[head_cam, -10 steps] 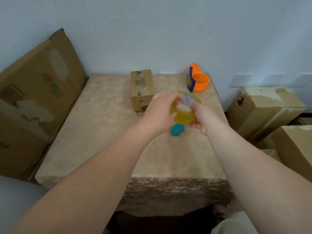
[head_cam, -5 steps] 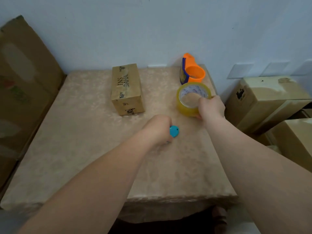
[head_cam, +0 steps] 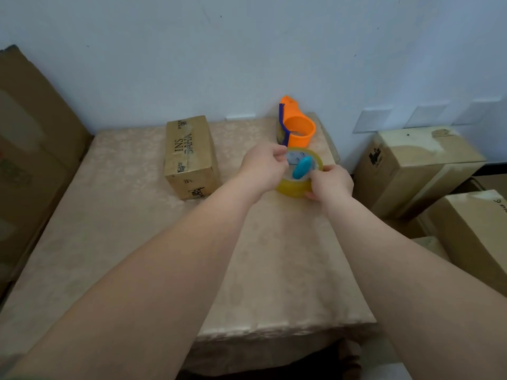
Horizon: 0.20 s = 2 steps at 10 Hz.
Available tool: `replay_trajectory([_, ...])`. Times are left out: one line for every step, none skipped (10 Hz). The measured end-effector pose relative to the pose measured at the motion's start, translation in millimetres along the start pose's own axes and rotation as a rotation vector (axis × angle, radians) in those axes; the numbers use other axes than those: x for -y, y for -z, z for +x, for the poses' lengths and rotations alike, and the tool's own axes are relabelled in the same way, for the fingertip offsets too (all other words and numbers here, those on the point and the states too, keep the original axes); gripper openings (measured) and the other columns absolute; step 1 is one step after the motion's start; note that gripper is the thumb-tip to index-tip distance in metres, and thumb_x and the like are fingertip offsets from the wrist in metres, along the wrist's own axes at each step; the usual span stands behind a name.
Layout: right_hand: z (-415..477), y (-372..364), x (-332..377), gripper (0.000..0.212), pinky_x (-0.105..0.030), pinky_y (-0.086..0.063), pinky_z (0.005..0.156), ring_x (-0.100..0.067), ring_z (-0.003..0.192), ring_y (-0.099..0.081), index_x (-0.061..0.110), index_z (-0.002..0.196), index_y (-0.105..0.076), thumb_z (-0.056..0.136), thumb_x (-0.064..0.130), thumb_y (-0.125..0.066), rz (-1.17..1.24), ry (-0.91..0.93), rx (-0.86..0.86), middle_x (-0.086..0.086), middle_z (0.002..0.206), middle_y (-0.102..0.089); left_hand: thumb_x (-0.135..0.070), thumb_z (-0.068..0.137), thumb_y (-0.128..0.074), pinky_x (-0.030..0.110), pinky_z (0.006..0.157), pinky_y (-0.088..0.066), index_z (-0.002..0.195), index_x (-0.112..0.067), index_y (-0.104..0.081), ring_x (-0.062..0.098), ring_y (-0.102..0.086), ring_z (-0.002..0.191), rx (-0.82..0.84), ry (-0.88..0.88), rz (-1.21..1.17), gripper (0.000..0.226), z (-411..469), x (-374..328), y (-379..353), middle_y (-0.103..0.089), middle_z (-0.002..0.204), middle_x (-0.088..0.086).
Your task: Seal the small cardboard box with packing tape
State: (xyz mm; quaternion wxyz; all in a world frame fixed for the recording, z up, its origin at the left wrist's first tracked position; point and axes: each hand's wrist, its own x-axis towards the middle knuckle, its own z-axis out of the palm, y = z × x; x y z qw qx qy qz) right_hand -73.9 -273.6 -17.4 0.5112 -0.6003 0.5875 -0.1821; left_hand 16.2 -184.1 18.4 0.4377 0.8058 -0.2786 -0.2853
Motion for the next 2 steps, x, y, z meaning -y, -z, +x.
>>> replay_trajectory([-1.5,1.7,-0.3,0.03,-0.041,-0.056,0.085,-0.029,0.099,-0.063,0.013,0.119,-0.06,0.09,0.015,-0.053,-0.007,0.015,-0.011,-0.002,0.098,-0.053,-0.01,0.086,-0.053,0.04,0.092,-0.052,0.126,-0.019,-0.057,0.022,-0.059,0.109,-0.015,0.019,-0.006,0.041,-6.5,8.4,2.4,-0.063,0.122,0.005])
replay_trajectory([-13.5,5.7,3.1,0.031,-0.036,-0.055,0.084,-0.029,0.103,-0.061,0.012,0.12,-0.06,0.09,0.015,-0.052,-0.082,0.07,-0.075,-0.005,0.109,-0.058,-0.016,0.088,-0.056,0.035,0.083,-0.055,0.118,-0.019,-0.061,0.018,-0.064,0.092,-0.023,0.018,-0.016,0.03,-21.1,10.4,12.7,-0.065,0.11,0.005])
